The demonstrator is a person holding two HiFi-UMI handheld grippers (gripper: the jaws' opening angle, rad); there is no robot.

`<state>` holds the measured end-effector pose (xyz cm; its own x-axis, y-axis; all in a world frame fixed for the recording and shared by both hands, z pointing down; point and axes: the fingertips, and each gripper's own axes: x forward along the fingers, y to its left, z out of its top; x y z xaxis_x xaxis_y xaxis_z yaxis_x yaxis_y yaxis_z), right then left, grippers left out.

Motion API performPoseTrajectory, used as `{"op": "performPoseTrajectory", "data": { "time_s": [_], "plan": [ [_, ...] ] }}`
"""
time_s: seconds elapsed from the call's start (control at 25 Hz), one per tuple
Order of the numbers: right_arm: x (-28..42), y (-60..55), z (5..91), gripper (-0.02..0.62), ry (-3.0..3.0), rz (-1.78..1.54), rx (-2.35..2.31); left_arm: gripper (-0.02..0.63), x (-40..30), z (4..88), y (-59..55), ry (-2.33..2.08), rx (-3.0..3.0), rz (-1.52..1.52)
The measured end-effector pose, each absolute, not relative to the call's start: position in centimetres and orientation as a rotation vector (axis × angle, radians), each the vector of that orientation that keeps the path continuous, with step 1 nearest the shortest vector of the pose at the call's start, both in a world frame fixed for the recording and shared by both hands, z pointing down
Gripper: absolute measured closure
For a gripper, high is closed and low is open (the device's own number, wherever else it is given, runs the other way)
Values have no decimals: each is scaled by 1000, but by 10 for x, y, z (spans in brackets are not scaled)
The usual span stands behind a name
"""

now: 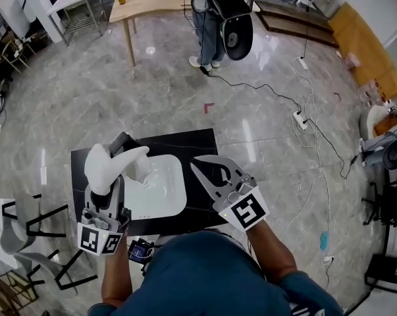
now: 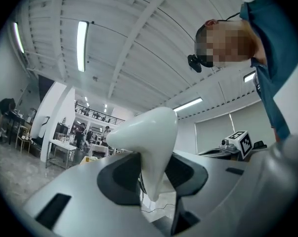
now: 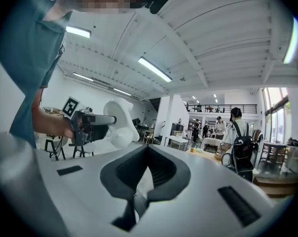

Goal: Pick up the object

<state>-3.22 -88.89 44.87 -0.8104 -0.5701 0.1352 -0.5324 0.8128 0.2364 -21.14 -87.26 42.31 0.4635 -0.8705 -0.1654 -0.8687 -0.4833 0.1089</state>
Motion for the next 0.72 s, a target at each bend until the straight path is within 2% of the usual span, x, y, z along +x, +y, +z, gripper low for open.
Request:
{"op": "performPoseTrajectory", "data": {
  "time_s": [0.48,0.72],
  "plan": [
    [-14,-864,434,583,-2819,-313,871,466,-195,407,-847,-1601,2706,-313],
    [7,-855,419,583,-2853,-180,1105,465,-177,405,-853,-1492,2771,-350]
  ]
}}
